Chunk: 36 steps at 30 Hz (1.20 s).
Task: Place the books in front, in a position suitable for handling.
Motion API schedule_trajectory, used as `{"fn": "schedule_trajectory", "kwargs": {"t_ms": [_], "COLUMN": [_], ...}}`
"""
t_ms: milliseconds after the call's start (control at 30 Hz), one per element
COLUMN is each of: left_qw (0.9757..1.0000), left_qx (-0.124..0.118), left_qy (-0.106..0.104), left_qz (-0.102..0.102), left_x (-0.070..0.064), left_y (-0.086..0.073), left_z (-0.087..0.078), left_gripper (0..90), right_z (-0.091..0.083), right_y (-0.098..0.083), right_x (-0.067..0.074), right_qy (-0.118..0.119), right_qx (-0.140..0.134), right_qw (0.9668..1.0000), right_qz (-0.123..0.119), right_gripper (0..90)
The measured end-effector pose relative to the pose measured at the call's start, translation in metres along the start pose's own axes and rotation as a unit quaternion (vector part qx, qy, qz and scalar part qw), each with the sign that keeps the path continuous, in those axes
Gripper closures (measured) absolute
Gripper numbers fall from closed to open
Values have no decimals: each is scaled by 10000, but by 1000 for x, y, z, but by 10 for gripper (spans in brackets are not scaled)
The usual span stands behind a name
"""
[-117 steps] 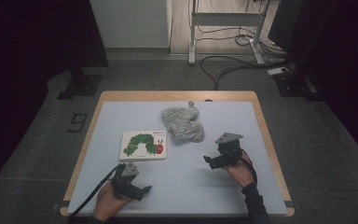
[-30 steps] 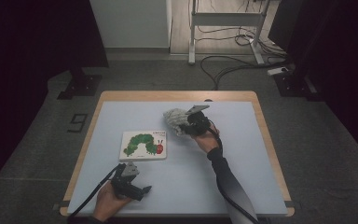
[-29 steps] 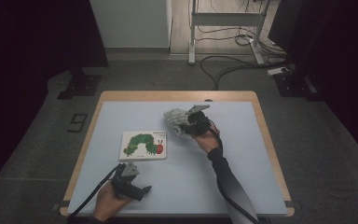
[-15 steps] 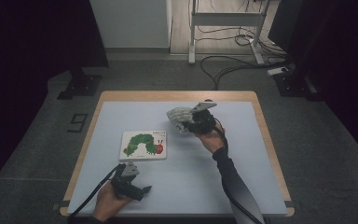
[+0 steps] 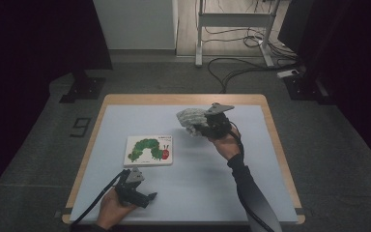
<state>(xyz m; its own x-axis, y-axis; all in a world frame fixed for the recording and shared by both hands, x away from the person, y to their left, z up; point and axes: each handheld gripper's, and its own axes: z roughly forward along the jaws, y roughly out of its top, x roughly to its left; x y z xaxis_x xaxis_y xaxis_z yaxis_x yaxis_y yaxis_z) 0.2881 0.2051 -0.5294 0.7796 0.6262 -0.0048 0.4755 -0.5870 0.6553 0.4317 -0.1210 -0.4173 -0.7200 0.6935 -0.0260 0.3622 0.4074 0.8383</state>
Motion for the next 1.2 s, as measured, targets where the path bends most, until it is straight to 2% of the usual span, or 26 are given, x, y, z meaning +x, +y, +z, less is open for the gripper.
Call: {"fn": "schedule_trajectory", "kwargs": {"t_ms": [467,1200], "left_qw": [10000,10000], "left_qx": [-12,4], "left_qy": [-2,-4], "left_qz": [-17,-3], "left_x": [0,0], "left_y": [0,0], "left_z": [0,0], "left_gripper": [0,0], "right_z": [-36,-109], "right_y": [-5,-43], "right_x": [3,-5], "right_qy": [-29,-378], "right_qx": [-109,-178], "right_qw": [9999,9990], "right_qz": [43,188], "right_gripper": [632,632]}}
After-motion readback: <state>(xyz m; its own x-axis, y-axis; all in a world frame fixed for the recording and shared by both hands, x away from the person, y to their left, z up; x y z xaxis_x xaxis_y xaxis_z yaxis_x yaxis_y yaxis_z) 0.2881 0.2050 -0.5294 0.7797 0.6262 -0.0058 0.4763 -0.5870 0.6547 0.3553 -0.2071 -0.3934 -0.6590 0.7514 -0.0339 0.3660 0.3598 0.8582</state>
